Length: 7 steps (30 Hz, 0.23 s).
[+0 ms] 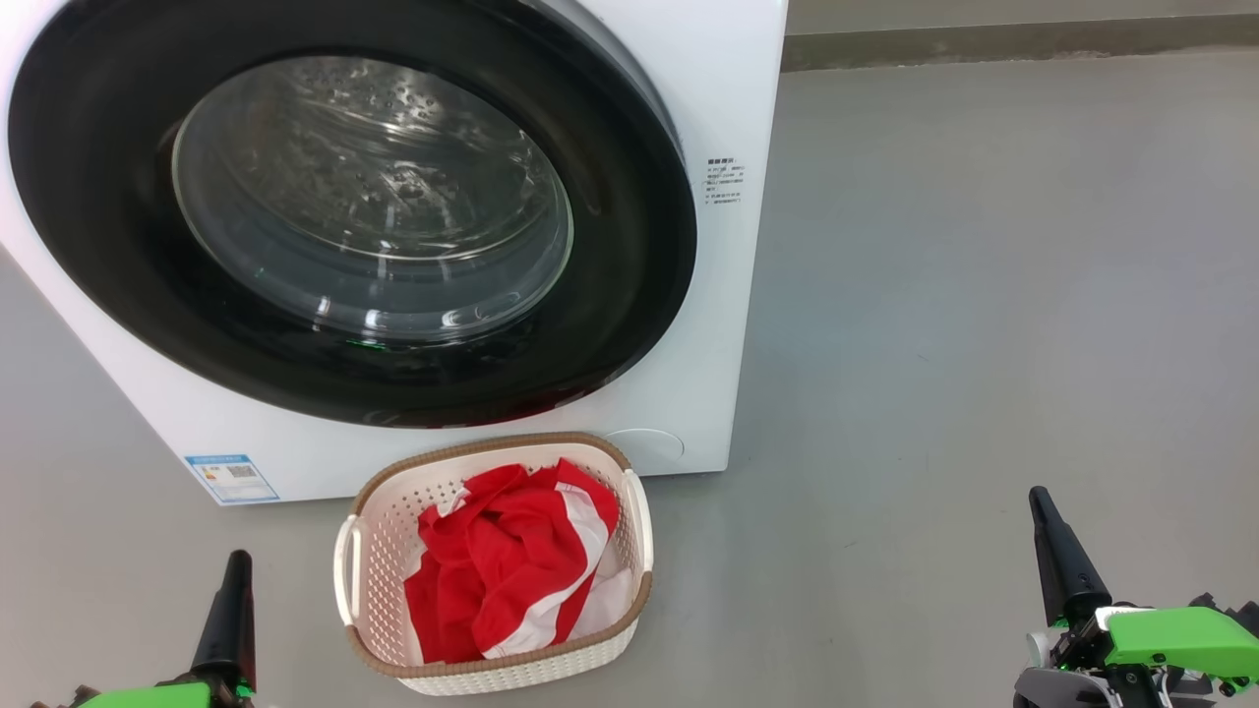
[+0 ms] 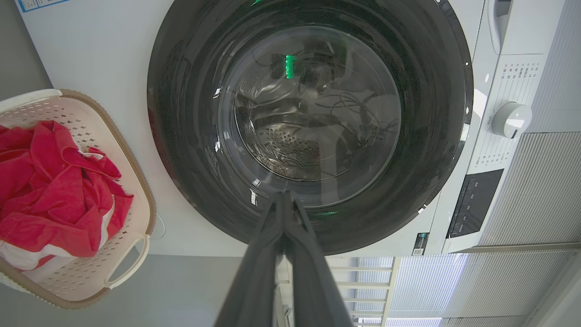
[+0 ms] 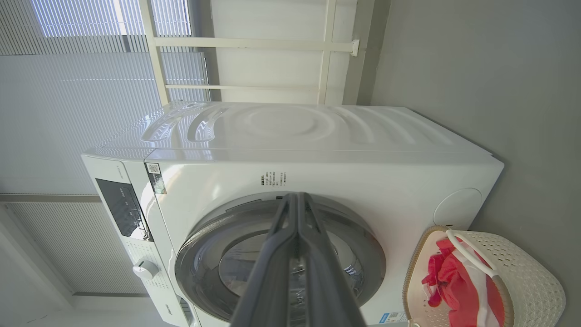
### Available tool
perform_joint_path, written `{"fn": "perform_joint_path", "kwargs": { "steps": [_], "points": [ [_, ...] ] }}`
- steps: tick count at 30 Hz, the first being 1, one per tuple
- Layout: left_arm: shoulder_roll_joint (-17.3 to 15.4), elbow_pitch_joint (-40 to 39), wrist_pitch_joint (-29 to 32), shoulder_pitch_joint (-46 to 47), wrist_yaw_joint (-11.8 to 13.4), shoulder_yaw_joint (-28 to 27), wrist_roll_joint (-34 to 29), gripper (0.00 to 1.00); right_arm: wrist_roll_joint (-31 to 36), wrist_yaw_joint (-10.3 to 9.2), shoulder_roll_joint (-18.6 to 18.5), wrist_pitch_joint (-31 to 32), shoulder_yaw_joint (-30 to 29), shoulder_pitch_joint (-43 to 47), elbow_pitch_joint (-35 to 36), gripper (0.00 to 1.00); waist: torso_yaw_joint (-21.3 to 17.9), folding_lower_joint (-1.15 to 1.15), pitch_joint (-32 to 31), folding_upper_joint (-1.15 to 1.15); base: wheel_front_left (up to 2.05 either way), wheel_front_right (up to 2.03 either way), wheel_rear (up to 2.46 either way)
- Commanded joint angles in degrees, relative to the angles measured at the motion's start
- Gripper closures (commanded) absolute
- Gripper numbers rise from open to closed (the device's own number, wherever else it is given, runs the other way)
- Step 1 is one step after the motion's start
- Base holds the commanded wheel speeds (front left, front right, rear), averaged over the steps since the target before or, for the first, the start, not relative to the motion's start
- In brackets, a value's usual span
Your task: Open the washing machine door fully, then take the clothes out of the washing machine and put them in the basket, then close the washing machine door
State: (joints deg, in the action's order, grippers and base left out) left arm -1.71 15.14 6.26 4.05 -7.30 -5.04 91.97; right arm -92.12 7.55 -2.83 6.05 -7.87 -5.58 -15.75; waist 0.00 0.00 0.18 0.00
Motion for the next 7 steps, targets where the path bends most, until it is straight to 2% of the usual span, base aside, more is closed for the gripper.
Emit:
{"fn": "perform_joint_path", "kwargs": {
  "steps": [1,7],
  "points": [
    [-1.17,-1.11,0.23,2.14,-0.19,-1.48,0.2,1.0,-0.03,-0.06,-0.08,0.45,1.33,-0.61,1.73,1.0,0.0,0.0,0.0,0.0,0.0,0.0,0.0],
    [-1.17,-1.11,0.22,2.14,-0.19,-1.48,0.2,1.0,-0.03,-0.06,-0.08,0.46,1.33,-0.61,1.73,1.0,0.0,0.0,0.0,0.0,0.0,0.0,0.0]
  ]
}}
